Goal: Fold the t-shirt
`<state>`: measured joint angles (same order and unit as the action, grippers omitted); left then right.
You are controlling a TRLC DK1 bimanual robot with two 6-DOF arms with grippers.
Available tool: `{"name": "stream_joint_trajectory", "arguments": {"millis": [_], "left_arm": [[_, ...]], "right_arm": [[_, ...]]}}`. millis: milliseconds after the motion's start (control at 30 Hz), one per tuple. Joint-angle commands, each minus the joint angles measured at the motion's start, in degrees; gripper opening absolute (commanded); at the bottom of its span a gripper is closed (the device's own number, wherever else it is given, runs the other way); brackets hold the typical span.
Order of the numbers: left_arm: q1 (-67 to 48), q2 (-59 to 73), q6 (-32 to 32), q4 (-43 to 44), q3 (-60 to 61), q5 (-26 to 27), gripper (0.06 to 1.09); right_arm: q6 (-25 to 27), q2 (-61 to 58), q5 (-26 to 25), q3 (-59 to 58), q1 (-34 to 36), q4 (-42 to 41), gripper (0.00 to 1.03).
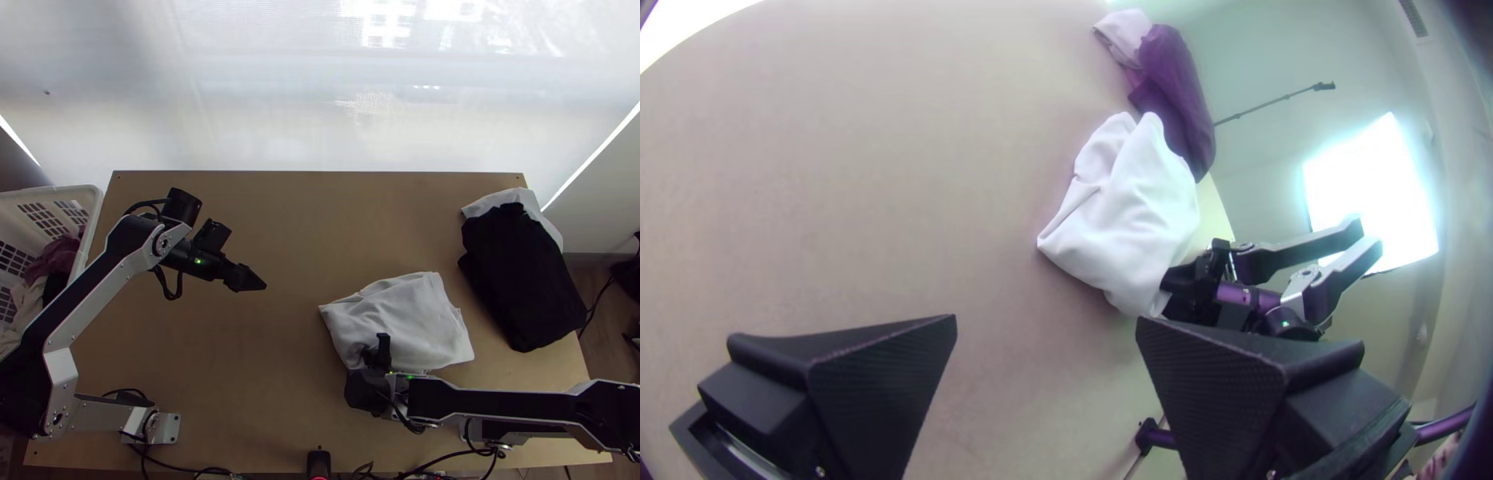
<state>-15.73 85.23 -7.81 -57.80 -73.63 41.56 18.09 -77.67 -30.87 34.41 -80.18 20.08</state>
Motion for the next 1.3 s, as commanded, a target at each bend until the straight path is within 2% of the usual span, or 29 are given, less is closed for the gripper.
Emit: {"name": "stream_joint_trajectory", "arguments": {"millis": [0,167,267,467,633,867,1100,1267], "left_arm": [[0.87,-0.42,0.17,0.06,0.59,0.10,1.04],[0.78,-0.24,0.96,0.76,0.32,0.10,1.04],[0.96,-0.24,1.31,0.76,0.06,0.10,1.04],[1.22,0.11,1.66,0.76,-0.12,0.10,1.04],[0.78,0.20,2.98,1.99,-0.47,0.10,1.04],[1.22,0.73,3.42,1.99,-1.26,0.01,1.04],[1.93,0.81,3.51,1.90,-2.22,-0.08,1.04],[2.02,0.90,3.77,1.81,-2.93,-0.16,1.04]], "right_arm": [[2.30,2.79,-0.24,-2.25,-0.06,-2.15,0.03],[1.07,7.27,0.99,-2.77,0.11,-1.00,0.03],[0.37,11.49,2.04,-1.02,2.75,2.16,0.03],[-3.58,18.17,10.57,2.76,11.45,10.25,0.03],[-4.64,20.01,14.26,9.44,15.85,16.93,0.03],[-4.46,22.03,17.43,13.84,19.19,18.60,0.03],[-6.49,24.32,23.75,17.27,24.28,22.73,0.03],[-7.28,26.16,24.19,20.17,28.06,24.48,0.02]]}}
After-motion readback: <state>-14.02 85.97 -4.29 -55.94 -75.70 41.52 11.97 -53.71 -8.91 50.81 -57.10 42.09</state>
